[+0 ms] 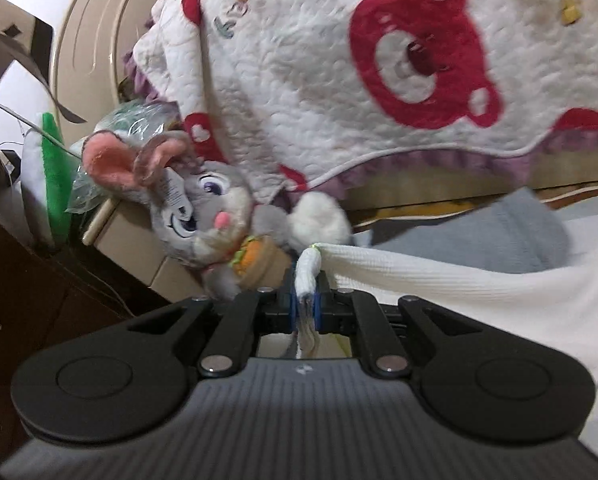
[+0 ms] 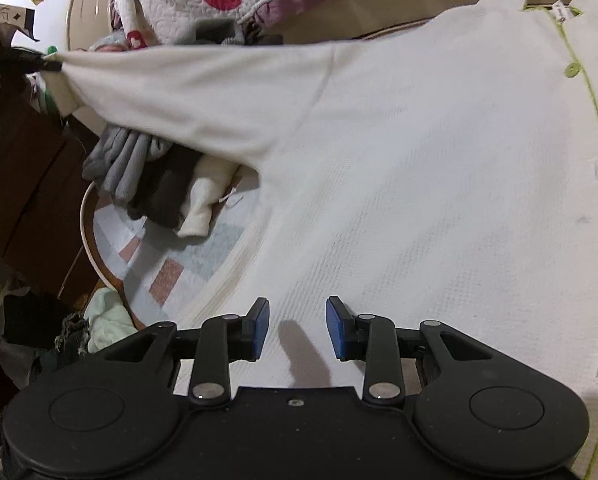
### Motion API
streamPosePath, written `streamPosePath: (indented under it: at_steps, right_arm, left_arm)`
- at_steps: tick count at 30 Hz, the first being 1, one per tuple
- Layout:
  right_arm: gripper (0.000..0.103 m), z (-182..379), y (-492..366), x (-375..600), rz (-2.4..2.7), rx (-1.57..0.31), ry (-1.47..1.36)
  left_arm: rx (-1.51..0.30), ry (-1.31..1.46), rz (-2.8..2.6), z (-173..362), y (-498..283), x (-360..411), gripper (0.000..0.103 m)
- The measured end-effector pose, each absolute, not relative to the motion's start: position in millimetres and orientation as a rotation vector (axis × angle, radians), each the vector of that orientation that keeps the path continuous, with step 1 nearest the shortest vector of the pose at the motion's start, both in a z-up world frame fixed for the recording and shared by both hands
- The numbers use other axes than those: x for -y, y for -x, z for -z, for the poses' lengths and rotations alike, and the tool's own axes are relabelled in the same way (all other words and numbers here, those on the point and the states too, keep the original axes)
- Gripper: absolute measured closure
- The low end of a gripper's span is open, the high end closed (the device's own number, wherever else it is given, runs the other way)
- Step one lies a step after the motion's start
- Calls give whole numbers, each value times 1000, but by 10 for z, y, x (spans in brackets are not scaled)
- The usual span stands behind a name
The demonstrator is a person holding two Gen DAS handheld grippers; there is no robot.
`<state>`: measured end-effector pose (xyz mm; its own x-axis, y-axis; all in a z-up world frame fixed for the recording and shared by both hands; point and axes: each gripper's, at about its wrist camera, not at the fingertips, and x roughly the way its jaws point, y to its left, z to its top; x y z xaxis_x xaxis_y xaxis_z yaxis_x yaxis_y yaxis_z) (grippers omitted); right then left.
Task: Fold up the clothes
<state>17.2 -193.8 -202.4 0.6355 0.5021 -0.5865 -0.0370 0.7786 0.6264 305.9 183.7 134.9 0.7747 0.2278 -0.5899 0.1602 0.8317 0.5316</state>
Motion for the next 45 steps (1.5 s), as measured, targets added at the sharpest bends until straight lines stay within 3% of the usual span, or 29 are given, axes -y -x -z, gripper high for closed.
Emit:
streamPosePath:
  at_steps: [7,8,11,15,16,18,21,28,33,39,45]
  right_arm:
    - [65,2091,-206,1923,-350,-863,-618]
    - [65,2060,-215,1941,-345,-869,-623]
    - [65,1952,-245,2003,-327,-887,-641]
    - [63,1565,-284,2224,-268,-867,-626]
    - [62,1386,-286,2343,-229,-847,-607]
    - [50,1176,-252,2667,-147,-802,-573]
    - [47,1252,-179,3100,-26,-769,-513]
    - [47,1430,-10,4110,253,-684,-368]
    - [47,1605,3,4711,399,-687,-363]
    - [48,1678,-179,4834,332,-686,-421]
    - [48,1850,-193,4904,337,-706,-511]
  left_arm:
    - [-778,-582,-77,-894,-3470,-2014,92]
    - [-815,-565,-86,-816,-3500,-2043,89]
    - [-891,-545,-70,-648,-3437,-2001,59]
    - [-768,-670,98,-735,-3070,-1469,58]
    - [-708,-700,150,-809,-2945,-1279,56]
    - [-623,-704,273,-959,-2665,-870,43]
    - [-568,-677,477,-1035,-2264,-261,38]
    - [-766,-636,748,-257,-1935,1293,37]
    - [-821,-442,738,400,-2183,2244,37]
    - [-831,-548,636,1110,-2740,3070,37]
    - [-916,-561,661,1475,-3117,3282,35]
